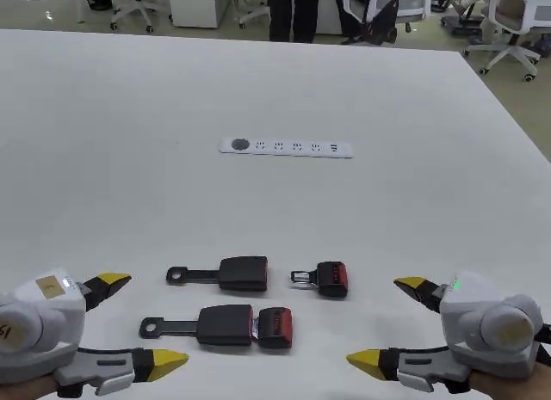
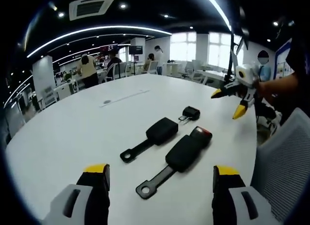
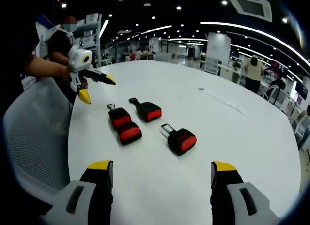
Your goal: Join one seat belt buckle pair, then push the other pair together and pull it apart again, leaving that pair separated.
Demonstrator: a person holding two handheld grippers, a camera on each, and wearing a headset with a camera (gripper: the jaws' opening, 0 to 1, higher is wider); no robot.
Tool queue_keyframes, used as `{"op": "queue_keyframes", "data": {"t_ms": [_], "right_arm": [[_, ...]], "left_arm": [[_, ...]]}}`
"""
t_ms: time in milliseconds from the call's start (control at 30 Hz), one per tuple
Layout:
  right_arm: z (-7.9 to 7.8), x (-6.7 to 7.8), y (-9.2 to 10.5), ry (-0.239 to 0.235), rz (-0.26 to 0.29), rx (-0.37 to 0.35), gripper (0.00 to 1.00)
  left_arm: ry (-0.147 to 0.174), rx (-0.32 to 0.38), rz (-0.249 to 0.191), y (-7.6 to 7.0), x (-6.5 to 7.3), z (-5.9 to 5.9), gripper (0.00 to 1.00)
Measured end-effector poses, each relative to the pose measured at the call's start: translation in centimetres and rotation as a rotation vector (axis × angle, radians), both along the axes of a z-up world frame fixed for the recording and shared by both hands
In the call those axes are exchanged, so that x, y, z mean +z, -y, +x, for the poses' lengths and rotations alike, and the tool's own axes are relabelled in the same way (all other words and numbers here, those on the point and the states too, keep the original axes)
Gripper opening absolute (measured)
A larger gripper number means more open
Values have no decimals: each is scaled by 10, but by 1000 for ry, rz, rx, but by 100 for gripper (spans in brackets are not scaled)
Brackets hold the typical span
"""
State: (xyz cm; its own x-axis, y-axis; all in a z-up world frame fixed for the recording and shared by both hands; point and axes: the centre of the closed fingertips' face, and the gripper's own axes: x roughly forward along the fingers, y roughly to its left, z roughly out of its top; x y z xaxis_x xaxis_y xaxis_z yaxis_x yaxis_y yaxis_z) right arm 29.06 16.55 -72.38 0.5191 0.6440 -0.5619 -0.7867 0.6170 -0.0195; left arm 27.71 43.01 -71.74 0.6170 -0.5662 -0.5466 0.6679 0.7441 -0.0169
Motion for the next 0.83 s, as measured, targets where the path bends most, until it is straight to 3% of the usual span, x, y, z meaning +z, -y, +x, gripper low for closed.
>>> {"op": "queue_keyframes", "data": {"t_ms": [267, 367, 533, 833], "right_arm": [[-5, 9, -4, 11, 52, -13, 93], [-8, 10, -7, 22, 47, -4, 97], [-10, 10, -9, 14, 76, -14, 99], [-12, 2, -5, 9, 73, -22, 99]], "left_arm": [[34, 52, -60, 5, 2, -5, 97], [49, 48, -84, 12, 5, -7, 100], [37, 43, -83, 9, 3, -9, 100], [37, 39, -85, 8, 3, -11, 100]]}}
